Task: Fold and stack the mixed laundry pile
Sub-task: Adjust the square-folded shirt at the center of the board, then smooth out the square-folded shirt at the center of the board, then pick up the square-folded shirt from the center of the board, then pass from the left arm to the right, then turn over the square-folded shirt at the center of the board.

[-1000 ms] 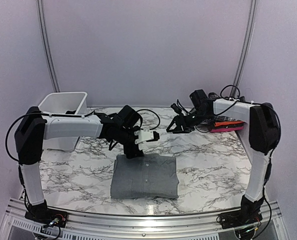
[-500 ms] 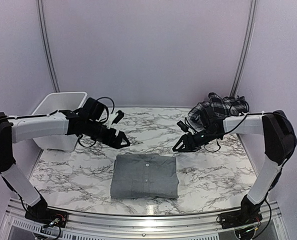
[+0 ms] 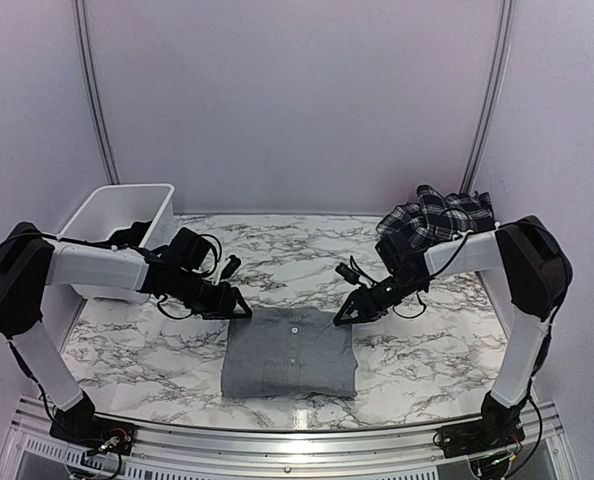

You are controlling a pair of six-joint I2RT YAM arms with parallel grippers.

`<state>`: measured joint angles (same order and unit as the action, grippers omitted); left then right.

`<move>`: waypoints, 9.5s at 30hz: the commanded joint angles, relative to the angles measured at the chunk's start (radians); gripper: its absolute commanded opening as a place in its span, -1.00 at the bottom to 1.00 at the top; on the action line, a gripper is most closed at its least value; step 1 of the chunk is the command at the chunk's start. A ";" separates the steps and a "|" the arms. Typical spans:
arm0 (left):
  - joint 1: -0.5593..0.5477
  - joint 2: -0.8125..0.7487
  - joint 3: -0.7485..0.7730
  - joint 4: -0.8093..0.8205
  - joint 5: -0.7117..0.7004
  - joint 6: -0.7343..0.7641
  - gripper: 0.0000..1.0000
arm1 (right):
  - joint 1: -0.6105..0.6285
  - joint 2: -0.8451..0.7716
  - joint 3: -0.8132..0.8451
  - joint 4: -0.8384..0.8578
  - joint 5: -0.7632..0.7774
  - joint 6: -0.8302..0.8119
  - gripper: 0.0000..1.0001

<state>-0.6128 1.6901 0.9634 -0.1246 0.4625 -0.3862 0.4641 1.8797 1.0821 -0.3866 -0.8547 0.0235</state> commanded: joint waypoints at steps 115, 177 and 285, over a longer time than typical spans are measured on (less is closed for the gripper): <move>-0.118 -0.005 -0.053 0.352 0.130 -0.363 0.62 | 0.184 0.090 0.056 0.407 -0.271 0.584 0.51; 0.088 0.064 0.274 -0.083 -0.297 0.263 0.48 | -0.116 0.146 0.305 0.355 -0.152 0.488 0.29; 0.049 0.067 0.359 -0.093 -0.336 -0.079 0.98 | 0.188 0.092 0.850 -0.760 1.372 -0.058 -1.00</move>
<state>-0.6041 1.8206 1.3548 -0.1925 0.1478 -0.4202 0.5308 1.8297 1.9190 -1.0710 0.3840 -0.0017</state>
